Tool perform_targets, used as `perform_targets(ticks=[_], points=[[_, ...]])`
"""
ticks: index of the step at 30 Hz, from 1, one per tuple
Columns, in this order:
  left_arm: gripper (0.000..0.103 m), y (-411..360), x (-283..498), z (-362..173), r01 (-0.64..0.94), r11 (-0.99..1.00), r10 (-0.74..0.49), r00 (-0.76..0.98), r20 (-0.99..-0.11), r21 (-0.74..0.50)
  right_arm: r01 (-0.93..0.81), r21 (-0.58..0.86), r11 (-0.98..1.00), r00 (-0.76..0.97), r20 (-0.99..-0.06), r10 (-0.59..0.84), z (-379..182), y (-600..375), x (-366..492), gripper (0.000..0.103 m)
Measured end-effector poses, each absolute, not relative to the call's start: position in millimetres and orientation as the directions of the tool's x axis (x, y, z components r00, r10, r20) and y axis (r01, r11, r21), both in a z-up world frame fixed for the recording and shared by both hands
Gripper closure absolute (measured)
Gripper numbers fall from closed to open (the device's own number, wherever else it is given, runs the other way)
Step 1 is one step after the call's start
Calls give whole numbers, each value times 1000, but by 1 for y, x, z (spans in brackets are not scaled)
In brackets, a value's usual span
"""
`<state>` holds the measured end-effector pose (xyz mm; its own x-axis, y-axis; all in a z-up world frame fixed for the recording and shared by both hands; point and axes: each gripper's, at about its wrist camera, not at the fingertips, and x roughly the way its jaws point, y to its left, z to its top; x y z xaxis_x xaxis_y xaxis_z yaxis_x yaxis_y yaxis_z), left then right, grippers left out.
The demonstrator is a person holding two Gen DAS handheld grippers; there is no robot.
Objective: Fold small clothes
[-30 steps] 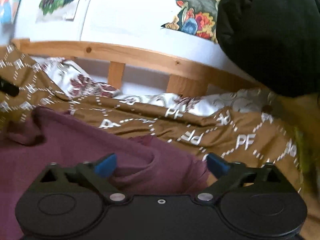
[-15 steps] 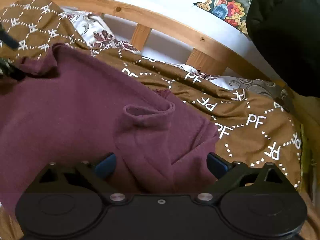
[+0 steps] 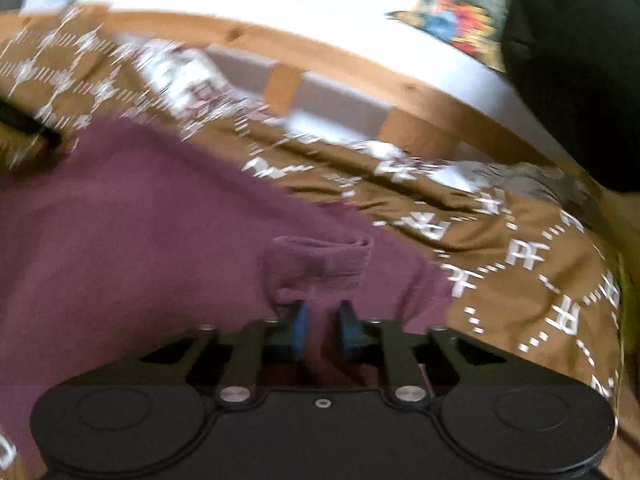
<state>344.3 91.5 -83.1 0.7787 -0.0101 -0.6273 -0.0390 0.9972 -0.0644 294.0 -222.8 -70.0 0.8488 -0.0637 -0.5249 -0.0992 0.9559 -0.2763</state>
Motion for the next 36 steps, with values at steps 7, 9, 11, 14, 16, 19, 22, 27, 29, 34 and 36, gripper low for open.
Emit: perform_targets(ticks=[7,9,11,14,16,19,22,27,29,34,36], points=[[87,109,345,-87,-76,984,-49,763,-645,-164,214,-12,977,800,-572,-182,-62,-294,302,98],[66,110,344,-85,-74,984,-50,765,-642,-164,265,14,964,786,-582,-208,-67,-309,299,88],[36,109,338,-81,-73,984,-45,780,-624,-162,291,36,956,797,-562,-221,-66,-316,292,83],[14,106,326,-73,-41,985,-61,821,-567,-165,225,54,973,845,-508,-167,-57,-307,285,49],[12,100,324,-70,0,990,-79,824,-562,-140,132,27,991,871,-480,-103,-54,-292,282,35],[10,84,324,-76,39,998,-63,810,-584,-52,6,-81,997,873,-485,-45,-58,-263,285,22],[10,69,329,-87,53,997,-12,787,-617,48,-37,-176,984,851,-522,-62,-71,-248,293,20],[10,65,340,-108,9,992,78,729,-680,124,126,-231,965,827,-512,-230,-79,-269,302,11],[9,71,344,-112,-11,996,68,711,-700,85,190,-201,961,817,-510,-269,-80,-283,302,6],[10,81,345,-113,-32,999,44,703,-710,30,258,-77,963,819,-511,-261,-78,-308,300,4],[10,81,343,-111,-30,999,47,704,-709,36,253,79,964,849,-496,-182,-75,-321,295,4]])
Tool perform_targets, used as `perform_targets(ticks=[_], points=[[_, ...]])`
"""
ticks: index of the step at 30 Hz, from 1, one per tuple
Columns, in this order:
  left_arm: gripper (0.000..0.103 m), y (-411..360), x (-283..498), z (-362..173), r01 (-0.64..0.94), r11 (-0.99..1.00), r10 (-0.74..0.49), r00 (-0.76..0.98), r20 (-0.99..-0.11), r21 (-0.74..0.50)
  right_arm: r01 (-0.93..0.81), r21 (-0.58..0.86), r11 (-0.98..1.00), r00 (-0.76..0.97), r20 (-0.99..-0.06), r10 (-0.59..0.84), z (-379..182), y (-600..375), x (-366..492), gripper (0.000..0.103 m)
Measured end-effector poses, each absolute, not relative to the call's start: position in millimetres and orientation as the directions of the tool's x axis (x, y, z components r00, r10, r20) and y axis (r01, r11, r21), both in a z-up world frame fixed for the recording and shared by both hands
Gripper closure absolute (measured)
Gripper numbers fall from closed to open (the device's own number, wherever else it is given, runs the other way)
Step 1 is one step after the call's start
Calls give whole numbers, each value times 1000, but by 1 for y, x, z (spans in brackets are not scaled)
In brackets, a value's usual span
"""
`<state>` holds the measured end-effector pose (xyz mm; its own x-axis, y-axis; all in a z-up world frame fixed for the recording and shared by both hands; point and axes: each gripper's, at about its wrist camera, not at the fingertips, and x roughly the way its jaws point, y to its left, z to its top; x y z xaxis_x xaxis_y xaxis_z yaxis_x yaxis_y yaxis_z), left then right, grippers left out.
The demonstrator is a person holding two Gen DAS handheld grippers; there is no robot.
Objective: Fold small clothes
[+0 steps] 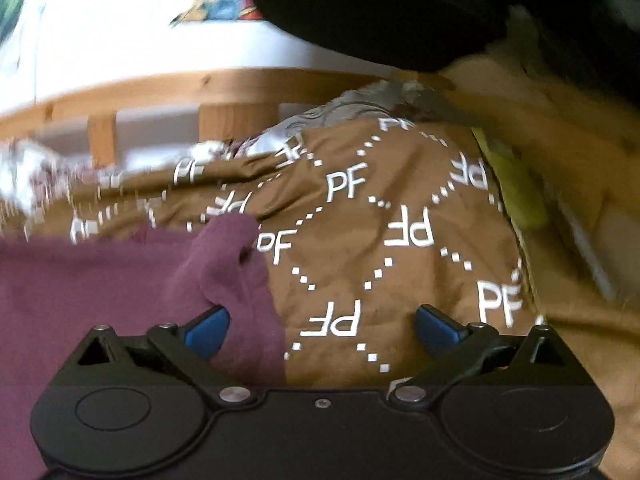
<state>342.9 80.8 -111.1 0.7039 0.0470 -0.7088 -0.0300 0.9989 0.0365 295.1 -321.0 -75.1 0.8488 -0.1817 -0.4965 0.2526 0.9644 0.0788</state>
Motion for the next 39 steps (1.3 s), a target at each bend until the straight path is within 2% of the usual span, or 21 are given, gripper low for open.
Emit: perform_targets(ticks=[2,4,9,12,15,22,26,31,39], points=[[10,80,339,-108,-32,999,53,705,-707,43,224,183,957,871,-478,-112,-72,-329,290,4],[10,81,336,-103,-37,998,59,708,-704,46,224,187,956,880,-461,-116,-68,-328,285,1],[10,91,319,-84,-52,998,51,721,-692,20,279,-1,960,811,-535,-236,-79,-319,292,1],[7,99,303,-70,-55,998,26,730,-683,-21,246,-131,960,809,-518,-278,-84,-304,289,1],[1,105,281,-59,-56,996,-2,744,-668,-65,217,-161,963,827,-493,-269,-79,-296,281,1],[1,101,229,-49,-11,999,-25,748,-664,-50,149,-188,971,878,-427,-217,-54,-280,248,1],[1,98,206,-43,15,999,-39,762,-646,-42,136,-156,978,900,-394,-187,-37,-271,221,1],[1,94,202,-42,81,989,-143,761,-633,-126,132,-96,987,913,-376,-158,-21,-260,185,1],[2,73,222,-68,121,984,-176,727,-663,-128,105,-17,994,873,-477,-101,-30,-252,179,1]])
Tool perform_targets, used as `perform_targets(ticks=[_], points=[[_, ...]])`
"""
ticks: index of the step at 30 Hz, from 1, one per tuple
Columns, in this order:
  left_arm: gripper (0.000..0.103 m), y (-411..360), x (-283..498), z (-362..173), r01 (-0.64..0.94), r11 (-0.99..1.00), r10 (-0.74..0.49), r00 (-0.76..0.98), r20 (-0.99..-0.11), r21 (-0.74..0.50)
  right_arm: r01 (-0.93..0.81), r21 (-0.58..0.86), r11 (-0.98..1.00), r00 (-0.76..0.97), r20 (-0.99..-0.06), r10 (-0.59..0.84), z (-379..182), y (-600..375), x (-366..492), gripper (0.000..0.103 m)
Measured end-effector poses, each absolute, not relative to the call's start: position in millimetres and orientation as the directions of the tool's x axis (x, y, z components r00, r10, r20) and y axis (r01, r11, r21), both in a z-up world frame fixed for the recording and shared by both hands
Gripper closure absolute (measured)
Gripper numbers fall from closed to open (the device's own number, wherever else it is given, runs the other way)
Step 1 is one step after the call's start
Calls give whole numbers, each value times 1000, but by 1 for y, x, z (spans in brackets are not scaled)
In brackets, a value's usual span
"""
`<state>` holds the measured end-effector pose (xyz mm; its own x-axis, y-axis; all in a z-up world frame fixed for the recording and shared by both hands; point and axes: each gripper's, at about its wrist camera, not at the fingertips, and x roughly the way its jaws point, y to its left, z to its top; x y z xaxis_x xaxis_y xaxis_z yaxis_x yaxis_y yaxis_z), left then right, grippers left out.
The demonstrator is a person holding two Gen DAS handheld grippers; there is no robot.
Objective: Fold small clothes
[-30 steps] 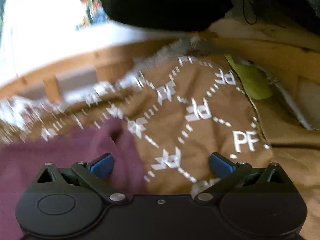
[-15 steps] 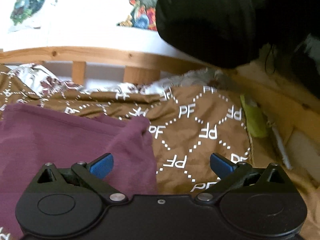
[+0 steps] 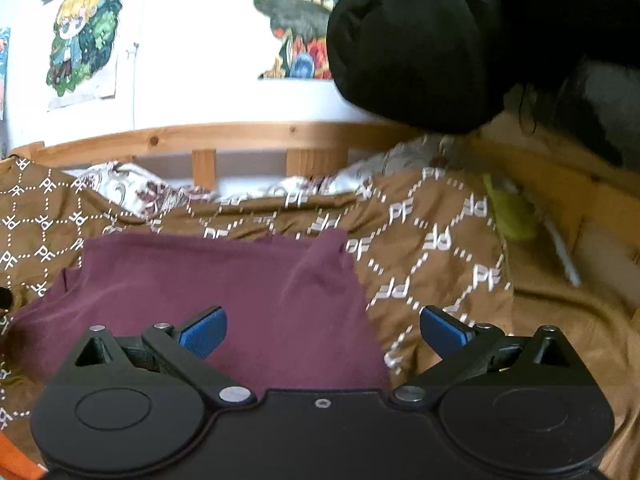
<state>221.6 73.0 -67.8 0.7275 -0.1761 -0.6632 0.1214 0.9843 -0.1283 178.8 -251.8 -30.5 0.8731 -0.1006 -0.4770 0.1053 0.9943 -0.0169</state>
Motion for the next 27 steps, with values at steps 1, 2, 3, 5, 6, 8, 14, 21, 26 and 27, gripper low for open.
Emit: perform_targets(ticks=[1,2,3,5,6,8,14,21,26,27], points=[[4,72,224,-71,123,983,-182,720,-669,-134,108,-12,994,865,-492,-100,-33,-252,182,1],[11,71,227,-74,124,982,-187,713,-675,-142,115,-7,993,855,-508,-103,-36,-253,185,1],[19,71,230,-78,126,980,-198,701,-685,-155,123,-4,992,844,-525,-107,-39,-254,188,1],[33,74,234,-82,115,976,-213,679,-702,-185,142,4,990,826,-551,-116,-44,-257,192,1],[47,77,236,-84,103,974,-219,672,-707,-204,153,10,988,815,-566,-120,-47,-259,194,1],[64,84,239,-87,82,965,-239,659,-713,-248,165,21,986,801,-586,-122,-51,-261,197,1],[97,97,241,-89,49,945,-280,634,-721,-324,164,39,986,796,-595,-108,-54,-263,199,1],[98,119,226,-86,-52,922,-269,626,-732,-383,139,21,990,807,-581,-101,-51,-260,197,1],[97,110,232,-91,-47,947,-230,592,-772,-318,132,14,991,803,-588,-99,-52,-258,197,1],[97,107,233,-92,-41,951,-224,592,-774,-306,130,11,991,802,-589,-98,-53,-258,197,1]])
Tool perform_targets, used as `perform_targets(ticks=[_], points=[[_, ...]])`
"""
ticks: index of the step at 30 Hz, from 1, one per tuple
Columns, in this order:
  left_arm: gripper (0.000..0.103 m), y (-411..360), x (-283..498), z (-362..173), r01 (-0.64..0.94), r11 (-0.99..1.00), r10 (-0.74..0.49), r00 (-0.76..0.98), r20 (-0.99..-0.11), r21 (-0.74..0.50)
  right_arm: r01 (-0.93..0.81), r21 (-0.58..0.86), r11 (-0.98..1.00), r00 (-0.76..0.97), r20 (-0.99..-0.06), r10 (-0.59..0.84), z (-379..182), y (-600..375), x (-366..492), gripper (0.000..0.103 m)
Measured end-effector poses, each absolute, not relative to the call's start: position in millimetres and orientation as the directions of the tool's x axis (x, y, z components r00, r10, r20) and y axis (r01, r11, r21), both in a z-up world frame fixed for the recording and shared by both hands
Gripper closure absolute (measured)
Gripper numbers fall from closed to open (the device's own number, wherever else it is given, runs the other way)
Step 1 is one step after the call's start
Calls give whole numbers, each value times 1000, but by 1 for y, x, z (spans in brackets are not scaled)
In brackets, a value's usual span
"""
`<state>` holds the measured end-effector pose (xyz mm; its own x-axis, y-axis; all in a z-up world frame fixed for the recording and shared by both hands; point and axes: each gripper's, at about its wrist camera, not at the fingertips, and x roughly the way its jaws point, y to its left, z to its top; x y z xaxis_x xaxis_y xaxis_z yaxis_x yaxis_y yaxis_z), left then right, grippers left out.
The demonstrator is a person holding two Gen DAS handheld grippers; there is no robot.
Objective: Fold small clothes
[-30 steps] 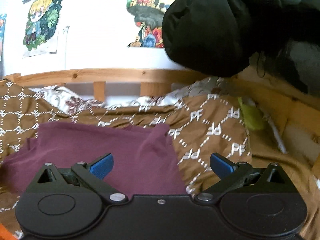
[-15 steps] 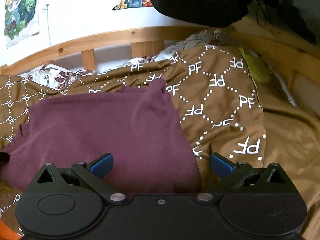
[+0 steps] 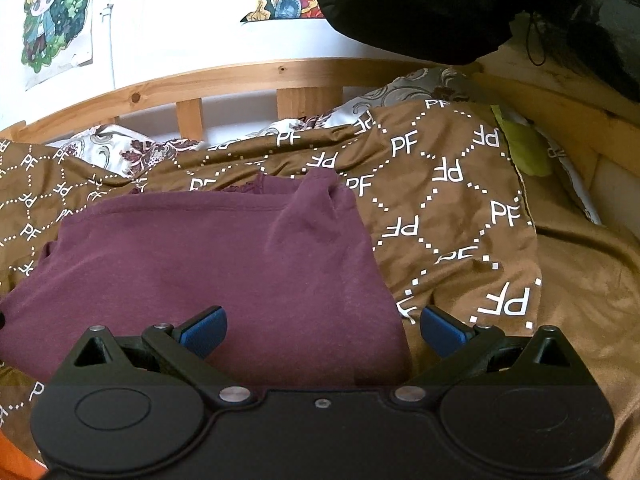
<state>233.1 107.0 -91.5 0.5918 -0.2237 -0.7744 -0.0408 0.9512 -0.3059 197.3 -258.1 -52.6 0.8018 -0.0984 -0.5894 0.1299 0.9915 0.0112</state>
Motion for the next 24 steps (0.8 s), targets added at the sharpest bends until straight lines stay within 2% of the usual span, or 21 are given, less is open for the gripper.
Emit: perform_targets(ticks=[2,5,9,16,18,20,24], points=[[93,105,233,-92,-32,955,-219,595,-773,-295,127,9,992,799,-593,-97,-53,-258,198,1],[75,106,233,-91,-43,957,-206,600,-773,-288,124,5,992,796,-598,-96,-54,-257,199,1],[46,109,232,-88,-56,957,-191,610,-769,-283,115,-2,993,794,-600,-93,-55,-256,200,1],[19,111,231,-83,-78,968,-136,639,-757,-240,105,-16,994,794,-601,-93,-55,-254,201,1],[6,112,231,-83,-92,971,-110,646,-755,-220,104,-19,994,793,-602,-94,-56,-254,201,1],[1,112,231,-84,-103,972,-95,645,-759,-210,102,-22,995,792,-603,-94,-56,-253,201,1],[1,113,236,-89,-120,972,-88,609,-788,-201,92,-33,995,791,-605,-93,-57,-251,202,1]])
